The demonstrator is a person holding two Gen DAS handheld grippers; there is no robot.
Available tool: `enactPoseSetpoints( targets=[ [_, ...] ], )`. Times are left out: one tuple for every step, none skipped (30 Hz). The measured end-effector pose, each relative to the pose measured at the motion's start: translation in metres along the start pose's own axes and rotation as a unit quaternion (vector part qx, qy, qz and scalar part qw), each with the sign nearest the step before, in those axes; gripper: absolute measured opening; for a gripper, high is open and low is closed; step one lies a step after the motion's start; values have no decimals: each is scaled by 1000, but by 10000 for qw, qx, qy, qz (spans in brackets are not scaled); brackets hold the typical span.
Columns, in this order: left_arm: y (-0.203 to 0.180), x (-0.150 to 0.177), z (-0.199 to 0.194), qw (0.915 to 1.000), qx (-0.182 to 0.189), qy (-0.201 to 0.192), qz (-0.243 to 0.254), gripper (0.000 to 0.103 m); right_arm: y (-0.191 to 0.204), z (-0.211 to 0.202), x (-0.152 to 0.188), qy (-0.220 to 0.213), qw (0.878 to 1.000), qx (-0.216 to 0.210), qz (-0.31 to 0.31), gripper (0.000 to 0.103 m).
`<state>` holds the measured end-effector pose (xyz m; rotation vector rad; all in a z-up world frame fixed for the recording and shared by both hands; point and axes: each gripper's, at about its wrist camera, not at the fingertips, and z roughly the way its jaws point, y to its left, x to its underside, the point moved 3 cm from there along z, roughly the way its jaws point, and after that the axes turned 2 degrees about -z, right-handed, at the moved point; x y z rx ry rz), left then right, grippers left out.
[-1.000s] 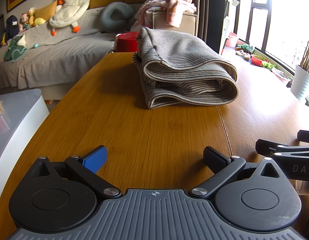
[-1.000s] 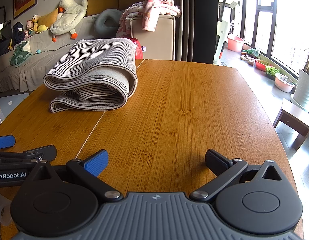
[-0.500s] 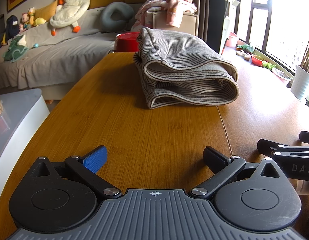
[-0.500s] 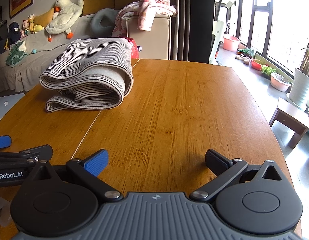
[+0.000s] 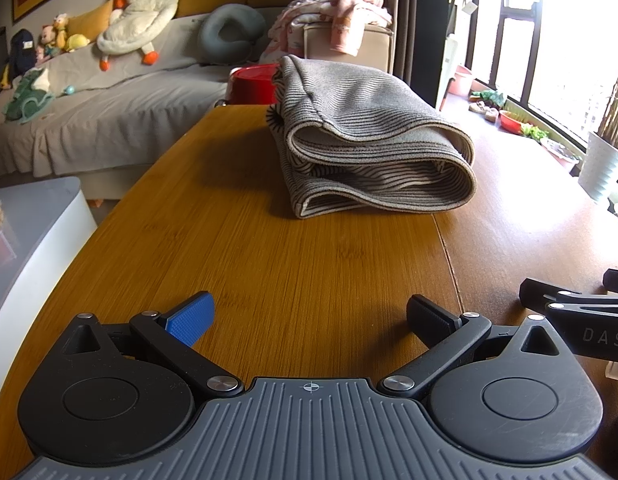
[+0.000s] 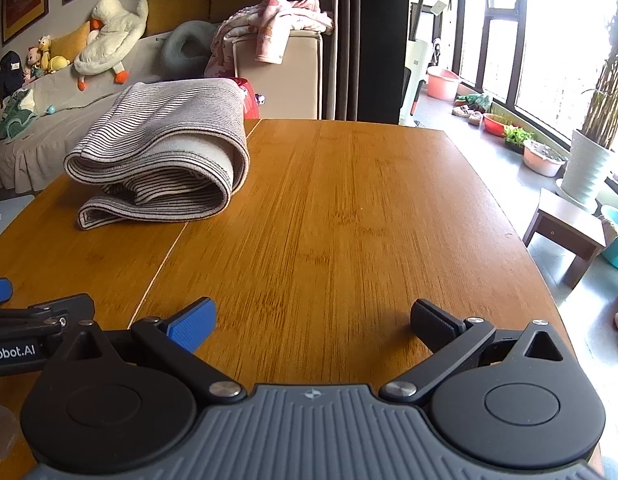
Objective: Fold clothes
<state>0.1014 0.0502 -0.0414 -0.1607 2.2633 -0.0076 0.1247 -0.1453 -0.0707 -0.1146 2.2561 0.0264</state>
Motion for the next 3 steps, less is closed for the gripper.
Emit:
enactPoseSetpoints(
  targets=[
    [2,0,-1,10000,60,-25,-35,103,0,0,0,-1,10000,14,9,103],
    [7,-2,-4,9995,232,-144,-139,103,0,0,0,-4,10000,36,11,103],
    [13,-3,-7,9985,404,-264,-243,103,1,-1,0,-7,10000,60,12,103]
  ],
)
